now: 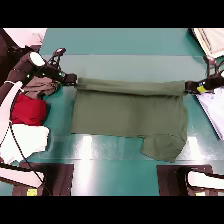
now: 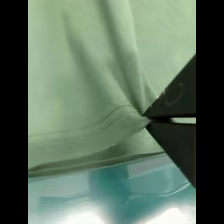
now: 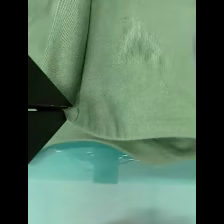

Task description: Fold the shirts.

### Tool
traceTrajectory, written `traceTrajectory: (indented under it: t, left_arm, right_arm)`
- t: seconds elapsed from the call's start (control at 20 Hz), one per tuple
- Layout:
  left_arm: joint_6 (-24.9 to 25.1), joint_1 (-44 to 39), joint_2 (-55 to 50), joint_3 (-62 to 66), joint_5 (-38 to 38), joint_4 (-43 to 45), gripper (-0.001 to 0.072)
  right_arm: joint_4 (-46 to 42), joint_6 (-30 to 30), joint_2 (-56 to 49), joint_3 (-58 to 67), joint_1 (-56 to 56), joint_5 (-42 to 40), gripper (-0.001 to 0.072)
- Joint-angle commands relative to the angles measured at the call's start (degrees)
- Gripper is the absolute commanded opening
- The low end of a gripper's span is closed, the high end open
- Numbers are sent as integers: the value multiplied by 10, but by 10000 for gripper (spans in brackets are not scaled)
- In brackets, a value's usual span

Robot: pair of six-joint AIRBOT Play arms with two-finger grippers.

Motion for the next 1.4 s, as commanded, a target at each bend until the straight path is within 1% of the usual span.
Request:
traceTrajectory:
  t: [0.0,0.05,0.1,0.15,0.2,0.25,0.35,0.45,0.6,0.75,0.9,0.95,1.15,1.35]
  left_arm:
    - [-7,0,1,-20,-20,-9,27]
    - [-7,0,1,-20,-26,-9,29]
    - [-10,0,1,-20,-33,-10,270]
    - [-27,0,1,-20,-37,-10,539]
    - [-42,1,1,-18,-45,-8,536]
    - [-42,2,6,-17,-59,-2,468]
    - [-42,12,42,-17,-85,45,467]
    - [-52,28,103,-42,-108,111,468]
    - [-56,55,215,-176,-110,107,468]
    - [-69,63,311,-339,-80,64,468]
    - [-57,63,349,-445,-63,-19,468]
    - [-49,63,351,-467,-57,-35,468]
    - [-47,63,351,-515,-10,-74,468]
    - [-17,63,347,-521,7,-117,466]
  right_arm:
    - [0,1,22,-77,7,-28,17]
    - [0,1,22,-84,11,-28,19]
    - [0,1,22,-85,14,-24,66]
    - [0,1,22,-83,16,-19,237]
    - [0,1,22,-74,16,-4,338]
    - [0,2,23,-60,14,25,338]
    - [0,-1,41,-34,1,93,338]
    - [17,-12,87,-38,-17,126,337]
    - [112,-62,155,-76,-62,166,320]
    - [176,-87,195,-121,-99,183,319]
    - [200,-95,217,-154,-112,183,319]
    - [205,-95,221,-158,-110,183,320]
    - [226,-95,224,-159,-99,182,319]
    - [225,-95,224,-159,-78,182,320]
